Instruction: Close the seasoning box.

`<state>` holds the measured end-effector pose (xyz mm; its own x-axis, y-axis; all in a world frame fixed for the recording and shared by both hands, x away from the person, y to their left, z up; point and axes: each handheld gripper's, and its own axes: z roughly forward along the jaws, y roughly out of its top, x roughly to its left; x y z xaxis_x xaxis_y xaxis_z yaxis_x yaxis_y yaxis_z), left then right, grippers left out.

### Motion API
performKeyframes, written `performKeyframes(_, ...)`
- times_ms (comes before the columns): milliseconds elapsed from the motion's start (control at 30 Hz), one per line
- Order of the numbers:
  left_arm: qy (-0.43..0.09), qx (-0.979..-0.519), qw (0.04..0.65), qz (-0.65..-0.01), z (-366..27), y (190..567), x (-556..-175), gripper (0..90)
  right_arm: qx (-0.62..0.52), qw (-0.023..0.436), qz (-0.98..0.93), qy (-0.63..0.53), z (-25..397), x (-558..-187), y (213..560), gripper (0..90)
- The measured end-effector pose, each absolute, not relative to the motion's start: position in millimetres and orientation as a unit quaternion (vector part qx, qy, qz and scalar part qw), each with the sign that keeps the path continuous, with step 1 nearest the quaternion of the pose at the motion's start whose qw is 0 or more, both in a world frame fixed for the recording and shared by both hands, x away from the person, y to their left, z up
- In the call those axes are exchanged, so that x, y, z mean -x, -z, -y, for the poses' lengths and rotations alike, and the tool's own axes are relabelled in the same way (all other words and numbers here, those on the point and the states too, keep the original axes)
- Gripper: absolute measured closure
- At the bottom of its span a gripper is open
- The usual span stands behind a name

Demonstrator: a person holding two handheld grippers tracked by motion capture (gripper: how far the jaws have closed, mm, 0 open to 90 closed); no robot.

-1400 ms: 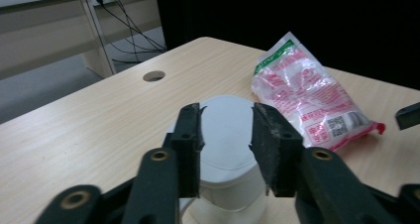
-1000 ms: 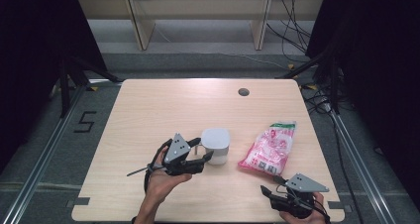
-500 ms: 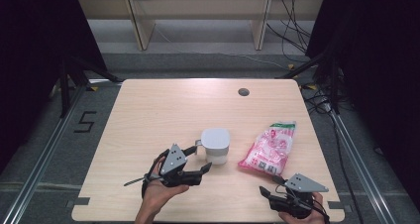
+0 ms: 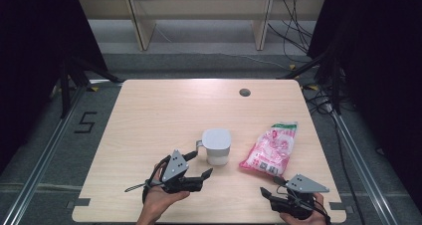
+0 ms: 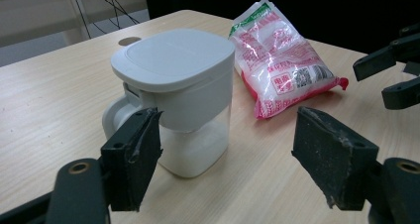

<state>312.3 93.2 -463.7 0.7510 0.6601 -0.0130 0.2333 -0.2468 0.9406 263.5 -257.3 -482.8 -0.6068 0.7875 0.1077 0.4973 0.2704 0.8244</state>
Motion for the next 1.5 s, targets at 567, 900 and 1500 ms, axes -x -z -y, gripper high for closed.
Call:
performKeyframes(567, -0.198, -0.771, 0.529, -0.294, -91, 484, -300, 25.4, -0.397, 0.167, -0.788, -0.44, 256, -266, 484, 39.8)
performKeyframes(900, -0.189, -0.769, 0.534, -0.297, -88, 494, -289, 25.3, -0.4, 0.173, -0.789, -0.434, 256, -266, 484, 39.8)
performKeyframes(1500, -0.198, -0.773, 0.521, -0.304, -99, 505, -271, 22.7, -0.404, 0.133, -0.794, -0.436, 254, -256, 488, 29.3)
